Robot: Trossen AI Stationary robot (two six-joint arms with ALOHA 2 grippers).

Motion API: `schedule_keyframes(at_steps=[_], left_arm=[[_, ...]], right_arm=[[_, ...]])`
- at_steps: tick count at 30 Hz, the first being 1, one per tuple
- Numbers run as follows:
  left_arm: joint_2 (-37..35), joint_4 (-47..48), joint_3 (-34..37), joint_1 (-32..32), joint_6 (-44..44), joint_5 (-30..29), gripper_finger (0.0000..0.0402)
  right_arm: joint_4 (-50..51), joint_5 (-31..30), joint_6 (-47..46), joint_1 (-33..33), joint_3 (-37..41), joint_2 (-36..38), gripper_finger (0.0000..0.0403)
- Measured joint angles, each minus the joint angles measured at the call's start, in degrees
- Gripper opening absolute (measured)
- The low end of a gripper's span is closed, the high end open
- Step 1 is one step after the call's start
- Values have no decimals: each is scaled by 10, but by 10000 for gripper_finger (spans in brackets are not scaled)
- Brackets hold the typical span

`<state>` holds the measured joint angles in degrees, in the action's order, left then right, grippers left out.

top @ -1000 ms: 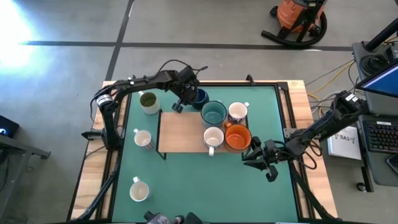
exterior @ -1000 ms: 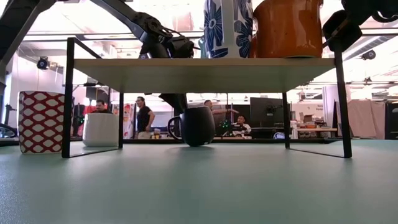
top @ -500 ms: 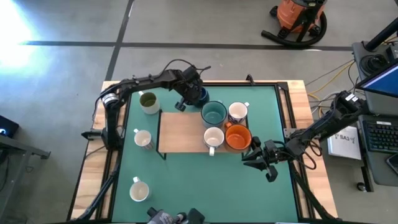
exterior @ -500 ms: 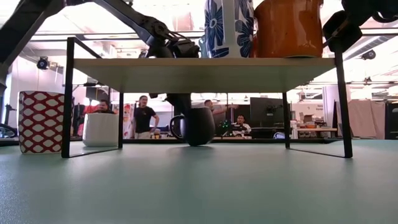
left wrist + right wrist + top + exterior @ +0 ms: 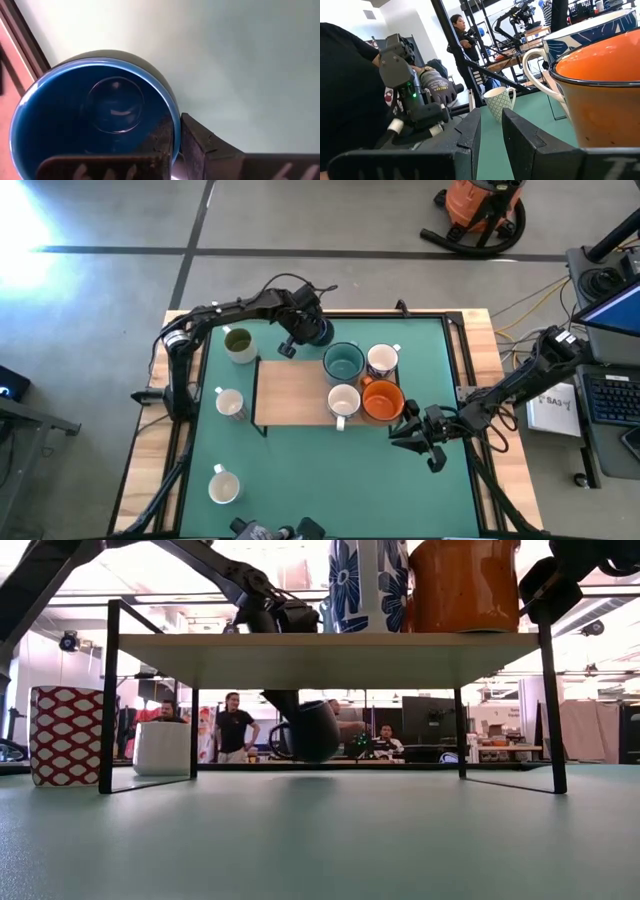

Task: Place coffee mugs
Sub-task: Put the black blue mug on the shelf

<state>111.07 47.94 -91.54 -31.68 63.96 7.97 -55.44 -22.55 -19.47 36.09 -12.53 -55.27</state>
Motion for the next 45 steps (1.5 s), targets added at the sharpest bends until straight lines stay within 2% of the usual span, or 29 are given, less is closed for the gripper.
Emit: schedule_keyframes(at_steps=[7, 13, 23, 32, 45], left_arm=[[-3, 102, -73, -4, 2, -9, 2], [-17, 207, -119, -4, 66, -12, 2], [-101, 273, -127, 4, 197, -15, 3], [-149, 355, -126, 54, 209, -28, 4], [-183, 403, -126, 150, 187, -35, 7]], right_arm=[[0, 0, 0, 0, 0, 0, 68], [0, 0, 0, 0, 0, 0, 68], [0, 0, 0, 0, 0, 0, 68], [2, 0, 0, 0, 0, 0, 68], [8, 0, 0, 0, 0, 0, 68]])
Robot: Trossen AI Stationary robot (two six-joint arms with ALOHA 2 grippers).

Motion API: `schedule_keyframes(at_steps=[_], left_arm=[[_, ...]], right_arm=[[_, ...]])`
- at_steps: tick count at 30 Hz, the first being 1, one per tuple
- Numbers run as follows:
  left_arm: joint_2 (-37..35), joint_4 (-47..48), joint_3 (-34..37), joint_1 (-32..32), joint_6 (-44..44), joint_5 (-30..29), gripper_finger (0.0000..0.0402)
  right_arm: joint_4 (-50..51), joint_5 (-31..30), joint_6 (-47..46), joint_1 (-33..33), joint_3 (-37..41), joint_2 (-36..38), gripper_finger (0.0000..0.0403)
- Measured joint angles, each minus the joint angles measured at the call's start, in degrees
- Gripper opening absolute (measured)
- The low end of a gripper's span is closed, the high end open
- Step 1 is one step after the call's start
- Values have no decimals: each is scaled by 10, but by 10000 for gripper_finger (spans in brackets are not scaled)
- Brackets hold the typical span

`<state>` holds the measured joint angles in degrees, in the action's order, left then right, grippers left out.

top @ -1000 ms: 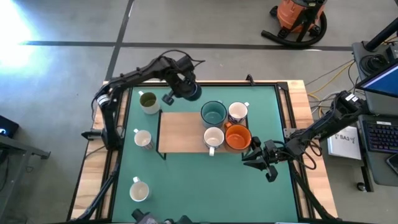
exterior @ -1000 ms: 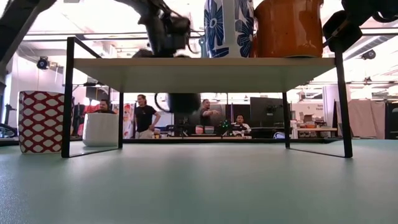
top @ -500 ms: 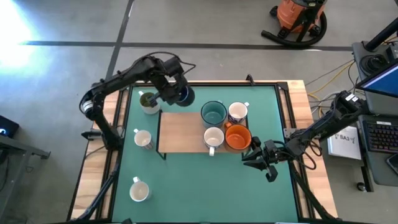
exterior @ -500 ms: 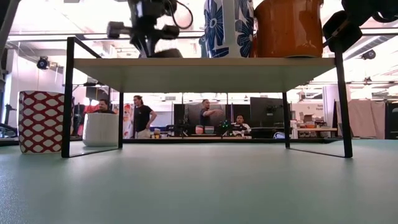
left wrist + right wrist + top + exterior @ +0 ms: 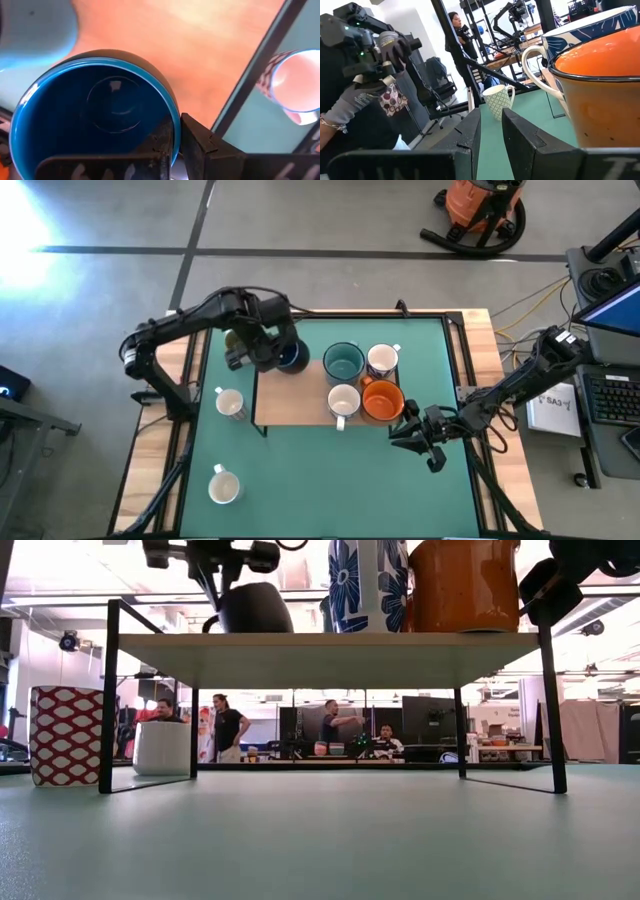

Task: Place coffee mugs
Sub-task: Put the black blue mug on the shelf

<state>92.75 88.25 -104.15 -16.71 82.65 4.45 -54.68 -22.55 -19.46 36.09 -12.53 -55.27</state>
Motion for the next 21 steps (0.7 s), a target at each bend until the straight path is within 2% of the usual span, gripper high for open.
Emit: schedule_keyframes(at_steps=[12, 21], left_arm=[[2, 18, 0, 66, -37, 8, 8], [28, 18, -1, 72, -46, 13, 9]], right_arm=[[0, 0, 0, 0, 0, 0, 68], [5, 0, 0, 0, 0, 0, 68]])
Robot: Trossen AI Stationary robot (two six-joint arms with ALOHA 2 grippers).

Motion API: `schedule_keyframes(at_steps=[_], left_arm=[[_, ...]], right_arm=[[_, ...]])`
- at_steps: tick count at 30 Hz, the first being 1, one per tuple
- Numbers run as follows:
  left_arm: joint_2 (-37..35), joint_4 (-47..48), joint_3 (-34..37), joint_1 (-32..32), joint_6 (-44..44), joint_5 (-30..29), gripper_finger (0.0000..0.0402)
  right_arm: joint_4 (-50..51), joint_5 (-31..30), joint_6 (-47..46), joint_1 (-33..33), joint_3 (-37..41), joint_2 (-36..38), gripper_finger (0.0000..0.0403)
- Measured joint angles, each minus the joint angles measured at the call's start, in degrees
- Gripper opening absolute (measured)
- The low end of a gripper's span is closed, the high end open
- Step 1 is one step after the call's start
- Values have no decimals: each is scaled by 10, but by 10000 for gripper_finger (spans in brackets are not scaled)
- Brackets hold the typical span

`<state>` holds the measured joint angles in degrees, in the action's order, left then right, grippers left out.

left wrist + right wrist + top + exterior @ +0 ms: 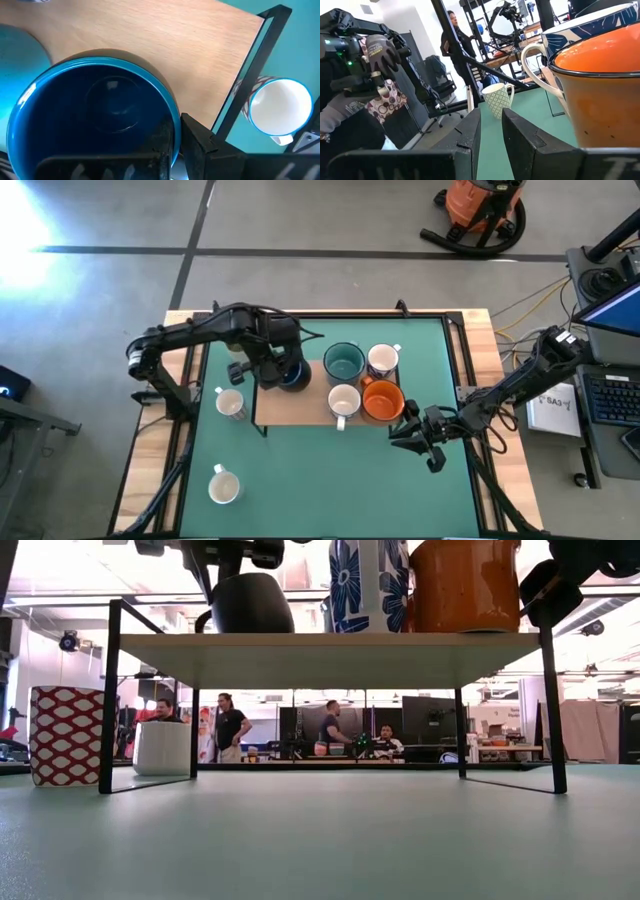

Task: Place coffee mugs
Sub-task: Put the black blue mug on the shelf

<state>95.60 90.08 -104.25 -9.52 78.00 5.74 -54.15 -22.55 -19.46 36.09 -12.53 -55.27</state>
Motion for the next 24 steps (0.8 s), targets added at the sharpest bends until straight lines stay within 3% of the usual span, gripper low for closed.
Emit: schedule_keyframes(at_steps=[15, 24], left_arm=[[3, -2, -21, 3, -106, 12, 90], [2, -1, -56, 3, -164, 10, 118]], right_arm=[[3, 0, 0, 0, 0, 0, 68], [3, 0, 0, 0, 0, 0, 68]])
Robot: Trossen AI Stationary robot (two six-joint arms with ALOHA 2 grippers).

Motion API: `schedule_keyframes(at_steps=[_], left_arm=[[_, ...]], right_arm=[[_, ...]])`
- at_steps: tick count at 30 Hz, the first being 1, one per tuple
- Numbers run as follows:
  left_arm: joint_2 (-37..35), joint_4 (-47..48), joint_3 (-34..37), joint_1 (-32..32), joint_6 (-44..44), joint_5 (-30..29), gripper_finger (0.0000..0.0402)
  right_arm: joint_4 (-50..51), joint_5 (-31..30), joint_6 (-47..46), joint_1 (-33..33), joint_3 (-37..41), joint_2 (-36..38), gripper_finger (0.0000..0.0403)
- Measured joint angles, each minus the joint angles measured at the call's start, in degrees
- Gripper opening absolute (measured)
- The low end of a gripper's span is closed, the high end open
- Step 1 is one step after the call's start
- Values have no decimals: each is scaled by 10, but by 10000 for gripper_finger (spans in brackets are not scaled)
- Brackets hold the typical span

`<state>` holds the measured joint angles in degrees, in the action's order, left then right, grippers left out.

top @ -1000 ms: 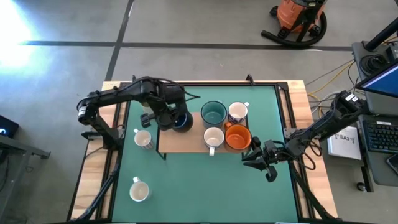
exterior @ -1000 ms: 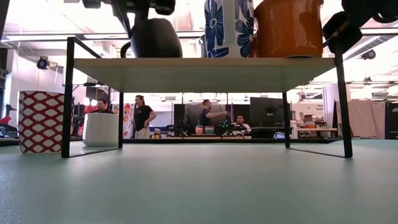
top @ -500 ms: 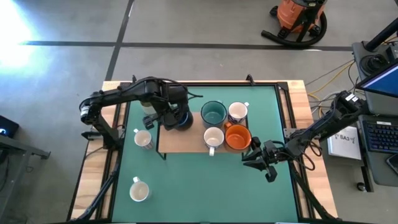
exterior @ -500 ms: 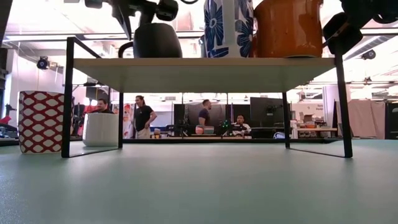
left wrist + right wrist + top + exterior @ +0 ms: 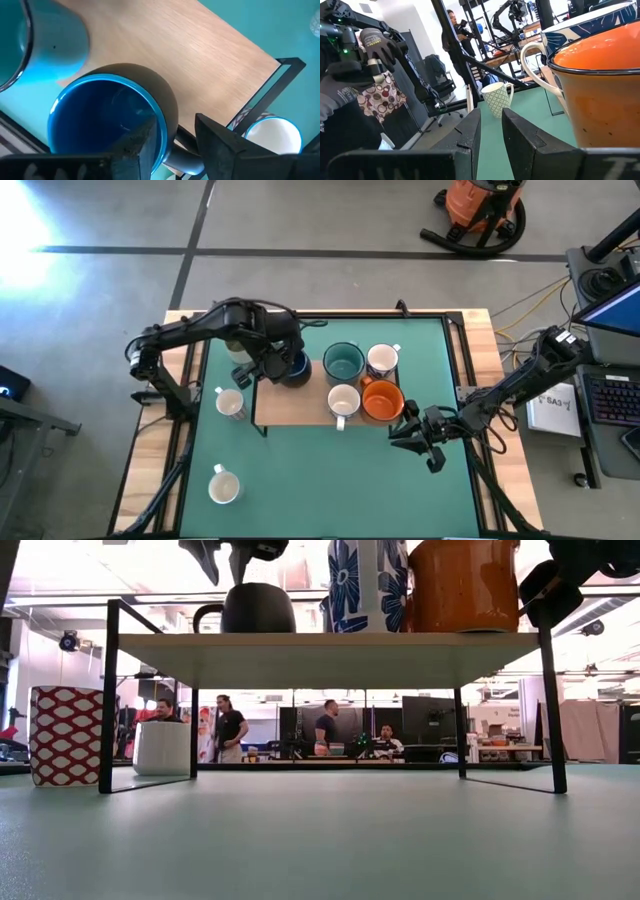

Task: Place coffee mugs
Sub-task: Put the black blue mug on the shelf

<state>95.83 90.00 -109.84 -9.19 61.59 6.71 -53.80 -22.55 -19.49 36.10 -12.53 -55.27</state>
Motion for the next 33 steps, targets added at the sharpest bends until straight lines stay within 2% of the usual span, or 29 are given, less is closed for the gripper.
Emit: schedule_keyframes(at_steps=[7, 16, 21, 27, 33], left_arm=[[0, -4, -8, 0, -22, -1, 120], [29, -24, -10, 0, -158, -2, 120], [39, -24, -10, 0, -204, -2, 117], [39, -25, -10, 0, -247, -28, 80], [39, -24, -10, 0, -240, -28, 23]], right_arm=[[0, 0, 0, 0, 0, 0, 68], [0, 0, 0, 0, 0, 0, 68], [4, 0, 0, 0, 0, 0, 68], [5, 0, 0, 0, 0, 0, 68], [5, 0, 0, 0, 0, 0, 68]])
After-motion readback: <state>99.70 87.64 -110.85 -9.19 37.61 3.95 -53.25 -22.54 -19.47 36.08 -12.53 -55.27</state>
